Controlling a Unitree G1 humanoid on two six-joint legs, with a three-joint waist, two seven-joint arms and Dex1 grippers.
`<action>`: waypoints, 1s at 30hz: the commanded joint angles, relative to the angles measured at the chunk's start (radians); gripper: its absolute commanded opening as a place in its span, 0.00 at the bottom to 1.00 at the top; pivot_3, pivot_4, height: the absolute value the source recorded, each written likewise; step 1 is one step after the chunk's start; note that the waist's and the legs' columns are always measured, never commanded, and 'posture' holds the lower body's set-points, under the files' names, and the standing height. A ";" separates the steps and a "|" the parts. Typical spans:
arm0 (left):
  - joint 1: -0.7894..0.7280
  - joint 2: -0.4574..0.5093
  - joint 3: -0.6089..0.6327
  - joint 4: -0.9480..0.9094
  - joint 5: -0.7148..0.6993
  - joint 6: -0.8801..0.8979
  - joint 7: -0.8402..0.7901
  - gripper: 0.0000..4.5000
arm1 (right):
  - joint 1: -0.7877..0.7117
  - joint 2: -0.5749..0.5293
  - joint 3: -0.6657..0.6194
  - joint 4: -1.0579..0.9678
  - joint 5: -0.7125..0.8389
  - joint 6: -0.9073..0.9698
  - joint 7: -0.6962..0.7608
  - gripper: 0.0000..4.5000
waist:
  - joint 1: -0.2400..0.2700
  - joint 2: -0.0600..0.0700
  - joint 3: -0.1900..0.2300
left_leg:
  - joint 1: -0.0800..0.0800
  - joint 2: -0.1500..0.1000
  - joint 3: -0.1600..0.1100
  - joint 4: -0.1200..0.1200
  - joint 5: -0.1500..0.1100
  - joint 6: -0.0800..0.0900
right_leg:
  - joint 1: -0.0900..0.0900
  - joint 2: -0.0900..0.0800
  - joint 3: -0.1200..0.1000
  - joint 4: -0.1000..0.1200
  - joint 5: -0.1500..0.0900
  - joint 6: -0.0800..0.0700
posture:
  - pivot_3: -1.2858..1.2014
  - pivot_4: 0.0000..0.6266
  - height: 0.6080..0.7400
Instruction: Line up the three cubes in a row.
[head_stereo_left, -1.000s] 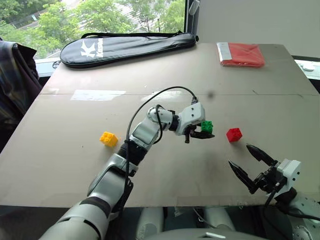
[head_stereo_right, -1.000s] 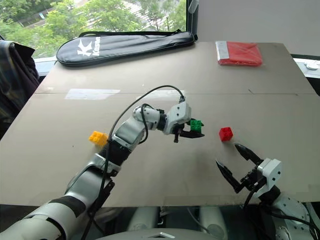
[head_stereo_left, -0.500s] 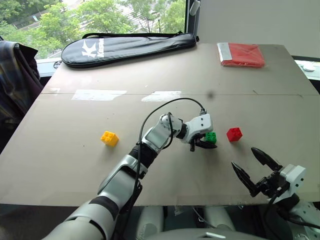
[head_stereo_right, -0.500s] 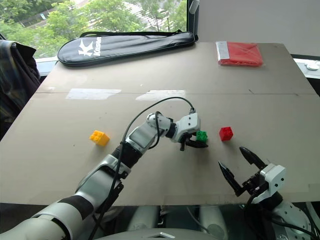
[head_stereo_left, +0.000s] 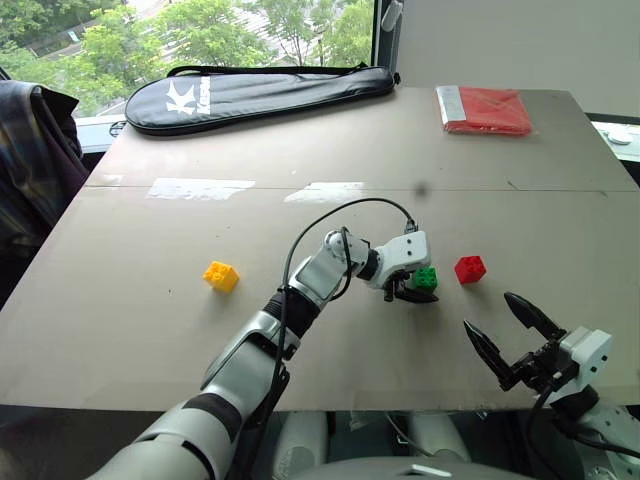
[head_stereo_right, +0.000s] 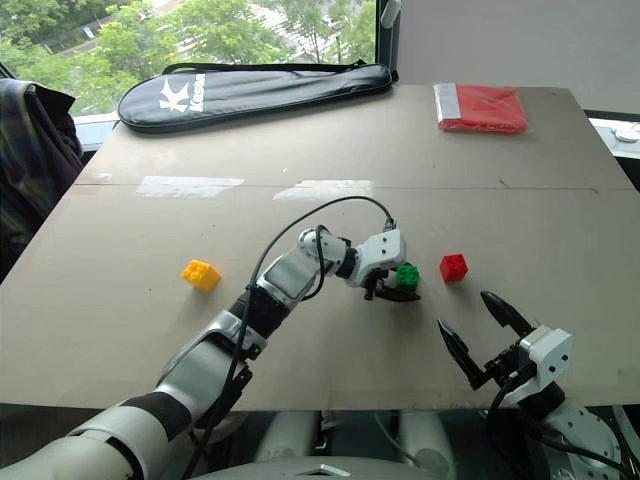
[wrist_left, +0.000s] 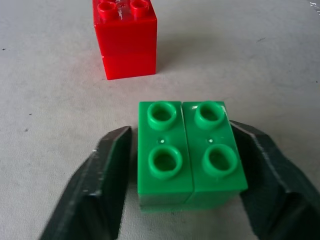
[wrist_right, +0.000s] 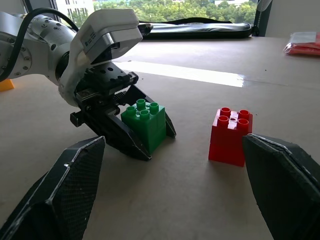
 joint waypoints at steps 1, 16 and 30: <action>-0.005 -0.003 0.004 0.031 0.027 -0.011 0.033 0.99 | -0.001 -0.001 -0.009 -0.027 0.006 -0.027 0.000 1.00 | 0.000 0.000 0.000 | 0.000 0.000 0.000 0.000 0.000 0.000 | 0.000 0.000 0.000 0.000 0.000 0.000 | 0.52 0.24 0.76; 0.043 0.216 0.250 -0.476 -0.224 0.222 -0.060 0.99 | -0.032 -0.076 -0.007 -0.049 0.070 0.014 0.071 1.00 | -0.004 0.001 0.001 | 0.000 0.001 -0.002 0.001 0.000 0.000 | 0.001 0.002 0.002 0.001 0.000 0.000 | 0.52 0.24 0.76; 0.474 0.449 0.604 -0.948 -0.488 0.516 0.124 0.99 | -0.152 -0.158 0.002 -0.001 0.152 0.093 0.201 1.00 | -0.005 0.003 0.000 | 0.001 0.001 -0.001 0.001 0.000 0.000 | 0.001 0.002 0.002 0.001 0.000 0.000 | 0.52 0.24 0.76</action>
